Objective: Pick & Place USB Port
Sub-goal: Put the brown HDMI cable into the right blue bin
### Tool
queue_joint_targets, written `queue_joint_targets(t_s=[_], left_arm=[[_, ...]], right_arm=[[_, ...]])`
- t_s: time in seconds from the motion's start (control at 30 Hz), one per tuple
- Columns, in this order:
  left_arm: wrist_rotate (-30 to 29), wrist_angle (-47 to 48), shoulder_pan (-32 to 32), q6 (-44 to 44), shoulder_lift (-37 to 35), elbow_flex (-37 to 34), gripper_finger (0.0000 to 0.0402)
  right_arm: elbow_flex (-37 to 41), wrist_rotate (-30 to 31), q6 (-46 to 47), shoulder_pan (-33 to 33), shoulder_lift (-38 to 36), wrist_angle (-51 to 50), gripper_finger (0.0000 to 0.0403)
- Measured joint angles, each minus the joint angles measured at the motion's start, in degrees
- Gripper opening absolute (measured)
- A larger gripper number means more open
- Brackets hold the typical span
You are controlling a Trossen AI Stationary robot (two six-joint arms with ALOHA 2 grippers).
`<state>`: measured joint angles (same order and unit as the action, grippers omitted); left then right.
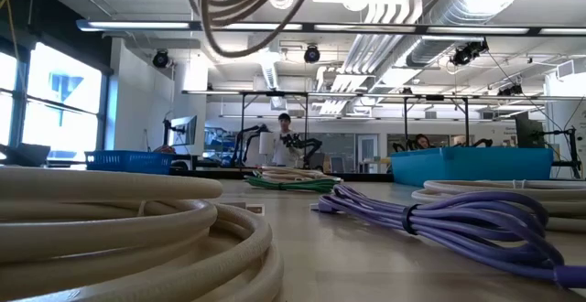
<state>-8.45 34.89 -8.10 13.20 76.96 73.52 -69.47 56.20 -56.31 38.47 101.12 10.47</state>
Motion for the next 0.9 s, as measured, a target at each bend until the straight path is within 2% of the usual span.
queue_joint_targets(t_s=[0.07, 0.3, 0.47, 0.63, 0.9], left_arm=[[2.4, -1.2, 1.8, -0.5, 0.4, 0.0, 0.0008], [4.3, -0.5, 5.3, -1.5, 0.9, 0.0, 0.0008], [4.5, 0.4, 5.6, -1.5, 0.8, 0.0, 0.0008], [4.5, 1.5, 5.6, -1.5, 1.1, 0.0, 0.0008], [4.4, 2.0, 5.5, -2.1, 1.9, -0.2, 0.0008]], right_arm=[[0.0, 1.8, -2.1, -0.8, 0.9, -0.2, 0.0139], [0.0, 6.8, -6.3, -3.0, 4.6, 1.6, 0.0139], [0.0, 14.4, -13.2, -1.6, 6.4, 9.8, 0.0139], [0.0, 13.9, -16.0, -0.3, 6.5, 12.6, 0.0139], [-0.5, 13.2, -16.7, -1.8, 6.6, 12.5, 0.0139]])
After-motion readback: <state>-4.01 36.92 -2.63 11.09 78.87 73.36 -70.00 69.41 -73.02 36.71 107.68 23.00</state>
